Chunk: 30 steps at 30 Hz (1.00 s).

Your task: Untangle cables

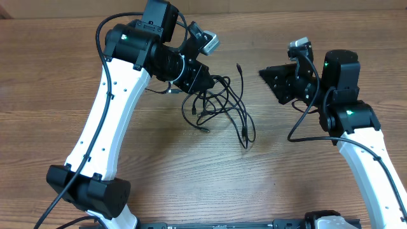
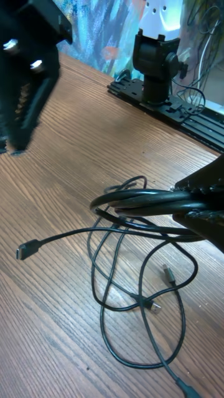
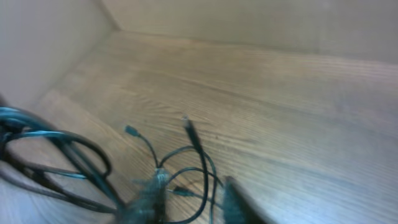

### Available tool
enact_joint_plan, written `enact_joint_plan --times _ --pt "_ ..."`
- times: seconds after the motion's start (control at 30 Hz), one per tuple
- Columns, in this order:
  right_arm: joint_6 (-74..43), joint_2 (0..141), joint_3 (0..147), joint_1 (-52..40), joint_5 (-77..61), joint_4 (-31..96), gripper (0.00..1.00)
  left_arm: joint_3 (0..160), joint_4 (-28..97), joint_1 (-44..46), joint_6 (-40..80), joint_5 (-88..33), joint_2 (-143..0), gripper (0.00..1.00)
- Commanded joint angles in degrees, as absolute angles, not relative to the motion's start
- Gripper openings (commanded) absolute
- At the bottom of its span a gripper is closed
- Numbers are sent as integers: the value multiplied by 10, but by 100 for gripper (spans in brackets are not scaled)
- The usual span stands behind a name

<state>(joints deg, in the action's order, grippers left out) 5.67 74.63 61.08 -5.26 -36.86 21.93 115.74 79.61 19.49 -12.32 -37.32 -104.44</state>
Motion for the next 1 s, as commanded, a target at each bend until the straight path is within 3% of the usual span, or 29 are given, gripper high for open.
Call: enact_joint_plan --times 0.0,0.03,0.1,0.27,0.47,0.63,0.7,0.77,0.97 --pt "177 747 618 -52 -465 216 66 1164 793 195 -129 -381 -1047 5" --pt "212 747 618 -53 -496 216 75 1164 793 195 -145 -401 -1047 5" --pt "239 747 618 -53 -521 216 79 1164 793 196 -164 -425 -1047 4" --pt "291 747 618 -56 -556 215 81 1164 807 200 -254 -496 -1047 4" --pt "340 747 618 -82 -581 218 79 1164 810 222 -294 -498 -1047 5" --pt "366 749 618 -99 -580 218 64 1164 810 230 -296 -497 -1047 4" --pt "365 752 618 -100 -580 218 38 1164 810 230 -296 -496 -1047 4" --pt "365 756 618 -100 -580 218 25 1164 810 230 -296 -495 -1047 4" --pt "365 763 618 -100 -580 218 15 1164 810 229 -294 -490 -1047 4"
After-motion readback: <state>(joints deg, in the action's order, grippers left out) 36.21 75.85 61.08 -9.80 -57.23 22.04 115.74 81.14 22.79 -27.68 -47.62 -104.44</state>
